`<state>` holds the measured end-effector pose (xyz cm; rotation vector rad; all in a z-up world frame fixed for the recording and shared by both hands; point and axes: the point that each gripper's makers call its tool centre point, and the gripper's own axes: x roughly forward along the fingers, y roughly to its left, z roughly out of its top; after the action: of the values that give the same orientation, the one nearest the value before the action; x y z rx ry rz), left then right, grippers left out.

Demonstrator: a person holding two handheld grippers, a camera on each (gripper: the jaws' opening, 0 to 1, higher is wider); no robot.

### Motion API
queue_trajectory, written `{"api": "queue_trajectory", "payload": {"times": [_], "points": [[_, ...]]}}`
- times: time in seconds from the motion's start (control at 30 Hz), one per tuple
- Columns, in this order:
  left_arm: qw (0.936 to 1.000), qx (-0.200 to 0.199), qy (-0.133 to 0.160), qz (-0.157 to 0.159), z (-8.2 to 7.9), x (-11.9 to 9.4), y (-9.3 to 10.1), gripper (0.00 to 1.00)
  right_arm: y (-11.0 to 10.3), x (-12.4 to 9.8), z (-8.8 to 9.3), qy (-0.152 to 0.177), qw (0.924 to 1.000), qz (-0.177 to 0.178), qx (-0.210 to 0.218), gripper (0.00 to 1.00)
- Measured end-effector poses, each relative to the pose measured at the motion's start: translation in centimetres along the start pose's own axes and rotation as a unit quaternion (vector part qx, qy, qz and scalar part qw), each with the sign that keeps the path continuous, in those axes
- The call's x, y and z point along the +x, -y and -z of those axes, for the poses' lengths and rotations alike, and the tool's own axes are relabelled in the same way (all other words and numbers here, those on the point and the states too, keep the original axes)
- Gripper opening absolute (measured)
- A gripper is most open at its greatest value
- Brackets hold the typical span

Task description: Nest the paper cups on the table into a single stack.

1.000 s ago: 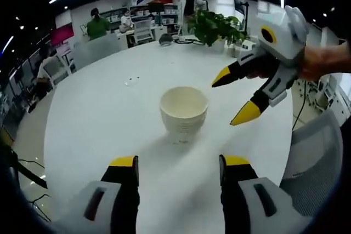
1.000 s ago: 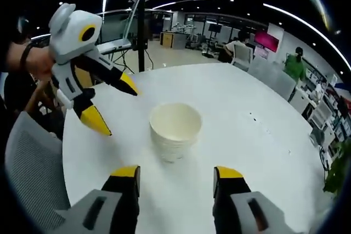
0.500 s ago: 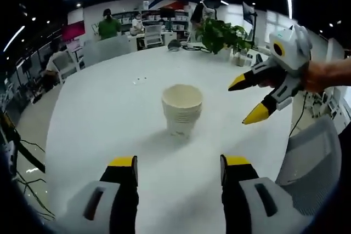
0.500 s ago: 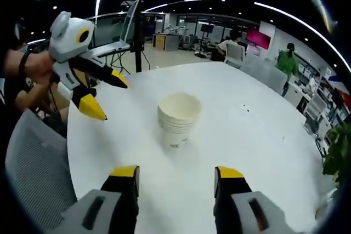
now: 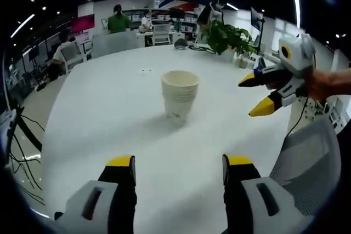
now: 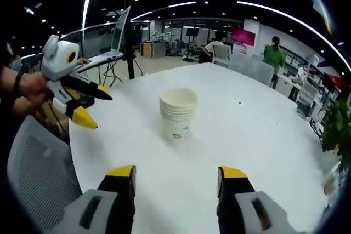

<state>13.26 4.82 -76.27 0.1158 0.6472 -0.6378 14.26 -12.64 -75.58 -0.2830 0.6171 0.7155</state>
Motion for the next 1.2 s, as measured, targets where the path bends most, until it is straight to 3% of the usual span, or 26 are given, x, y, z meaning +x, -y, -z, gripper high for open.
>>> {"api": "queue_trajectory", "payload": {"times": [0.27,0.37,0.63,0.9,1.2], "points": [[0.9999,-0.008,0.012,-0.009,0.3,-0.8,0.3,0.65,-1.3,-1.0,0.7,0.014,0.9992,0.004,0.038,0.63],[0.9990,-0.035,0.029,-0.001,0.1,-1.1,0.6,0.67,-1.5,-1.2,0.6,0.031,0.9971,0.005,0.069,0.64],[0.9991,-0.034,0.024,-0.011,1.1,-1.2,0.9,0.67,-1.3,-1.9,1.5,0.056,0.9925,0.012,0.108,0.63],[0.9995,-0.016,0.020,-0.019,1.6,-1.0,1.4,0.67,-1.3,-2.1,2.7,0.061,0.9898,0.019,0.127,0.64],[0.9988,-0.016,0.027,-0.037,1.3,-1.4,1.2,0.71,-1.8,-2.6,3.3,0.074,0.9848,0.034,0.154,0.66]]}}
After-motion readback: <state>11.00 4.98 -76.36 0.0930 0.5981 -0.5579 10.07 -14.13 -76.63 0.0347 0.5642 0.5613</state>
